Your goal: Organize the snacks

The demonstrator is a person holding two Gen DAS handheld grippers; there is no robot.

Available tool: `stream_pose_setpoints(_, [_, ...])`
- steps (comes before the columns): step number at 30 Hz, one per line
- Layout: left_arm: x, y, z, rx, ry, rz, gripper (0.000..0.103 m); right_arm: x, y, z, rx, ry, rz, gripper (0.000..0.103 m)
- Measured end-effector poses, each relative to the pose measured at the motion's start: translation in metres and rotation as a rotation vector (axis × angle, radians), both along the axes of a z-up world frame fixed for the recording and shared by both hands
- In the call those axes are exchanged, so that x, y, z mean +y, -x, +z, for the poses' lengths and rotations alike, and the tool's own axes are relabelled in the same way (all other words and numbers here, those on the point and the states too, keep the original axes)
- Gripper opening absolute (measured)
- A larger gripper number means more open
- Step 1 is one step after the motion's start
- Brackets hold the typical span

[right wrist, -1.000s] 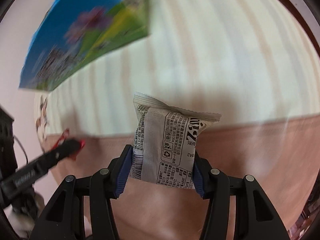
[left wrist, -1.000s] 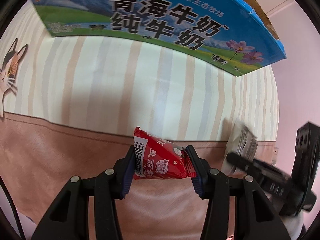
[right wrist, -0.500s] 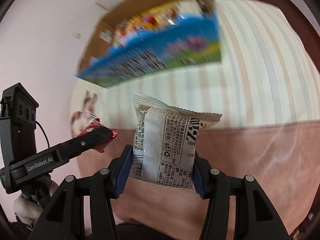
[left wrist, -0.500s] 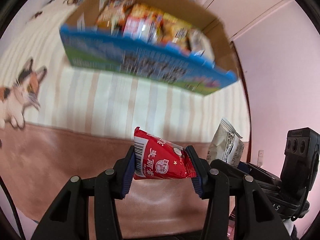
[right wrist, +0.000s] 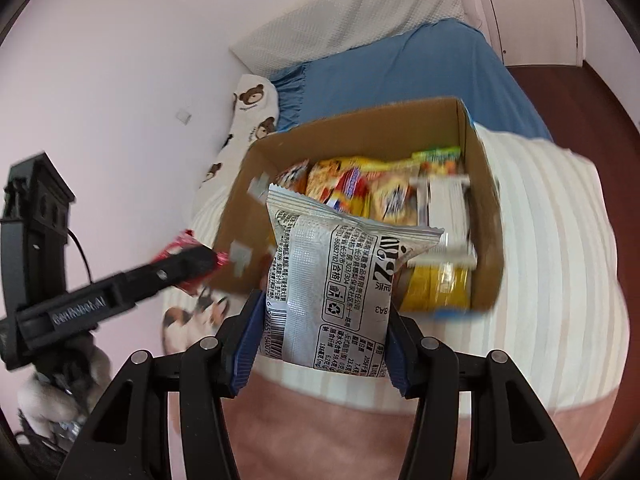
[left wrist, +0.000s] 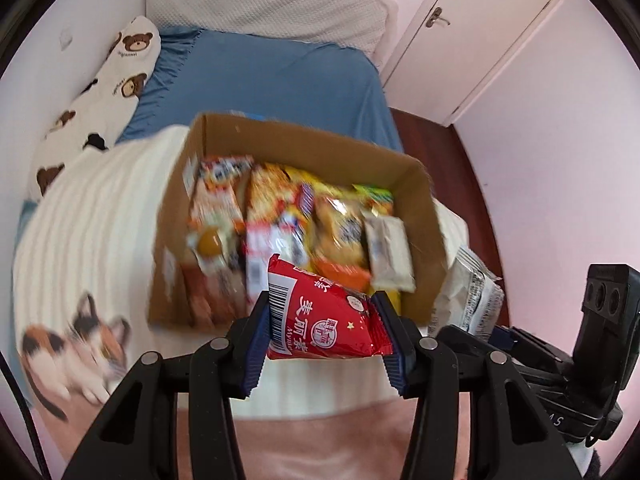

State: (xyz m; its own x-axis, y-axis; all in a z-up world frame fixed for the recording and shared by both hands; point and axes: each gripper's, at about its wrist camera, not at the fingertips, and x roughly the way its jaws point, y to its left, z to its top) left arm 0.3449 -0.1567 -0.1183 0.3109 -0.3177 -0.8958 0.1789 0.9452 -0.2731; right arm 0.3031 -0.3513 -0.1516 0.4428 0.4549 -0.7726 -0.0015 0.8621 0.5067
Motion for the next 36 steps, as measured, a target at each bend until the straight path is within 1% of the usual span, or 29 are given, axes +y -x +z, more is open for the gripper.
stream_pose_setpoints(2, [0.0,-0.024,-0.005,-0.001,-0.045,-0.009,0.046,-0.001,-0.025,-0.008,0.022,0.025,-0.004,0.056])
stream_pose_setpoints(4, [0.0,-0.042,-0.016,0.018,-0.067,-0.008,0.046,0.0,-0.049,-0.019,0.05,0.052,-0.009,0.056])
stream_pose_setpoints(8, [0.001,-0.075,-0.055,0.094,-0.114,-0.026,0.048,0.003,-0.082,-0.042,0.103,0.096,-0.008,0.056])
stream_pose_setpoints(9, [-0.001,-0.083,-0.069,0.129,-0.155,-0.036,0.048,0.003,-0.089,-0.049,0.121,0.096,-0.004,0.057])
stream_pose_setpoints(10, [-0.002,-0.089,-0.08,0.156,-0.185,-0.044,0.048,0.003,-0.097,-0.055,0.139,0.103,-0.014,0.064])
stream_pose_setpoints(11, [-0.002,-0.091,-0.091,0.18,-0.205,-0.048,0.05,0.004,-0.105,-0.061,0.154,0.131,-0.015,0.073])
stream_pose_setpoints(12, [-0.002,-0.094,-0.103,0.201,-0.218,-0.049,0.055,0.006,-0.11,-0.065,0.163,0.151,-0.003,0.095])
stream_pose_setpoints(13, [-0.001,-0.093,-0.108,0.209,-0.228,-0.047,0.06,0.008,-0.115,-0.07,0.174,0.171,0.005,0.1])
stream_pose_setpoints(15, [-0.002,-0.091,-0.118,0.203,-0.243,-0.053,0.089,0.006,-0.121,-0.077,0.187,0.187,-0.005,0.1])
stream_pose_setpoints(16, [-0.002,-0.089,-0.12,0.197,-0.257,-0.055,0.092,0.004,-0.122,-0.079,0.191,0.197,-0.01,0.1])
stream_pose_setpoints(18, [-0.004,-0.085,-0.122,0.185,-0.273,-0.062,0.093,0.006,-0.118,-0.081,0.195,0.228,-0.017,0.1])
stream_pose_setpoints(21, [-0.006,-0.076,-0.122,0.155,-0.314,-0.054,0.093,0.001,-0.114,-0.083,0.198,0.287,-0.022,0.1])
stream_pose_setpoints(23, [-0.007,-0.07,-0.12,0.143,-0.327,-0.045,0.093,-0.002,-0.109,-0.083,0.194,0.323,-0.036,0.1])
stream_pose_setpoints(26, [-0.007,-0.063,-0.114,0.126,-0.304,-0.024,0.093,-0.006,-0.103,-0.082,0.184,0.361,-0.057,0.1])
stream_pose_setpoints(31, [-0.012,-0.05,-0.099,0.081,-0.301,-0.013,0.093,-0.013,-0.09,-0.072,0.161,0.378,-0.082,0.1])
stream_pose_setpoints(34, [-0.013,-0.042,-0.088,0.055,-0.281,-0.009,0.093,-0.014,-0.082,-0.064,0.145,0.392,-0.094,0.101])
stream_pose_setpoints(35, [-0.014,-0.038,-0.083,0.038,-0.285,-0.009,0.094,-0.015,-0.078,-0.06,0.136,0.394,-0.1,0.102])
stream_pose_setpoints(36, [-0.014,-0.036,-0.079,0.024,-0.289,-0.009,0.103,-0.015,-0.074,-0.057,0.126,0.398,-0.106,0.102])
